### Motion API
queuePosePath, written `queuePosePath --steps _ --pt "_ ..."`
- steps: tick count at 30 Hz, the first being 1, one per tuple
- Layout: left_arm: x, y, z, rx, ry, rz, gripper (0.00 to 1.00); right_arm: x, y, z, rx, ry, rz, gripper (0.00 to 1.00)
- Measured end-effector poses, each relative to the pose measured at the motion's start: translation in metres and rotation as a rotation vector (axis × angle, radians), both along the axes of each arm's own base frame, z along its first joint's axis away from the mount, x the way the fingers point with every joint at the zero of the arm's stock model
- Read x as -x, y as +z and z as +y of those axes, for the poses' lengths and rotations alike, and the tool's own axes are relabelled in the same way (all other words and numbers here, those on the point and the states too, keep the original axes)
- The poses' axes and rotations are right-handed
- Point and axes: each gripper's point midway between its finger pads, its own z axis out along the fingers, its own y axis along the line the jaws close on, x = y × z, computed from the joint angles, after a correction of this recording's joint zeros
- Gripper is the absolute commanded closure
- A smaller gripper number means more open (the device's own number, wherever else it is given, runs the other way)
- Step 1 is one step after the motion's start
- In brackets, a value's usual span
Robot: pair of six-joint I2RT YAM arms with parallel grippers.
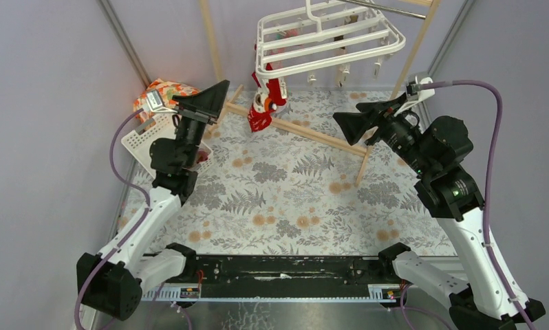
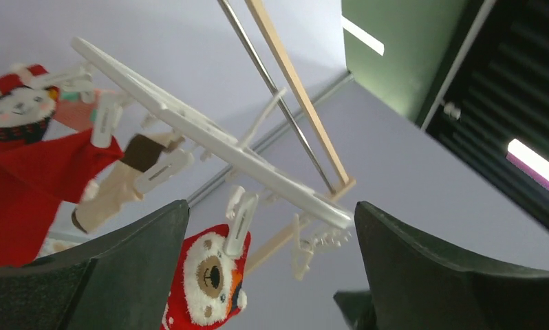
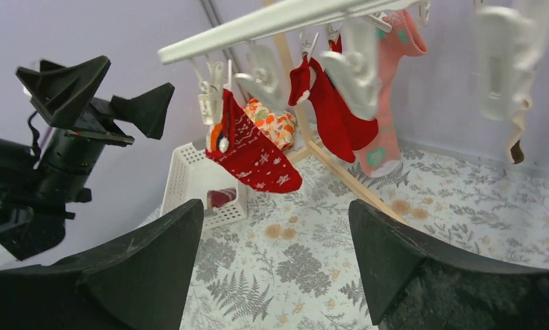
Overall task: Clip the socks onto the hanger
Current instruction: Rotate the hanger at the clothesline.
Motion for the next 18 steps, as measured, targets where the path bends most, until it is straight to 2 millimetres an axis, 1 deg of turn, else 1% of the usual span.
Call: queuePosePath --steps 3,5,8,10,12,15,16,18 --pt "0.018 0.004 -0.016 -0.106 -0.034 -0.061 0.01 0.000 -0.002 0.006 0.047 0.040 -0.021 0.13" --pt "0.027 0.002 -0.029 -0.164 -0.069 -0.094 0.01 -0.004 -0.002 0.013 0.070 0.071 -0.032 0.13" --pt "0.035 -0.010 -0.046 -0.239 -0.119 -0.123 0.01 -0.018 -0.008 0.024 0.098 0.099 -0.044 0.12" --pt "0.035 -0.023 -0.052 -0.274 -0.138 -0.122 0.01 -0.030 -0.014 0.031 0.118 0.111 -0.042 0.12" --pt "0.032 -0.036 -0.056 -0.309 -0.142 -0.111 0.01 -0.049 -0.029 0.040 0.149 0.114 -0.017 0.13" --pt "0.030 -0.041 -0.058 -0.343 -0.136 -0.116 0.01 -0.067 -0.048 0.045 0.184 0.107 0.017 0.15" --pt "0.030 -0.042 -0.058 -0.354 -0.137 -0.122 0.01 -0.071 -0.051 0.047 0.190 0.107 0.020 0.15" --pt "0.030 -0.043 -0.060 -0.368 -0.141 -0.129 0.01 -0.076 -0.049 0.050 0.190 0.110 0.017 0.17"
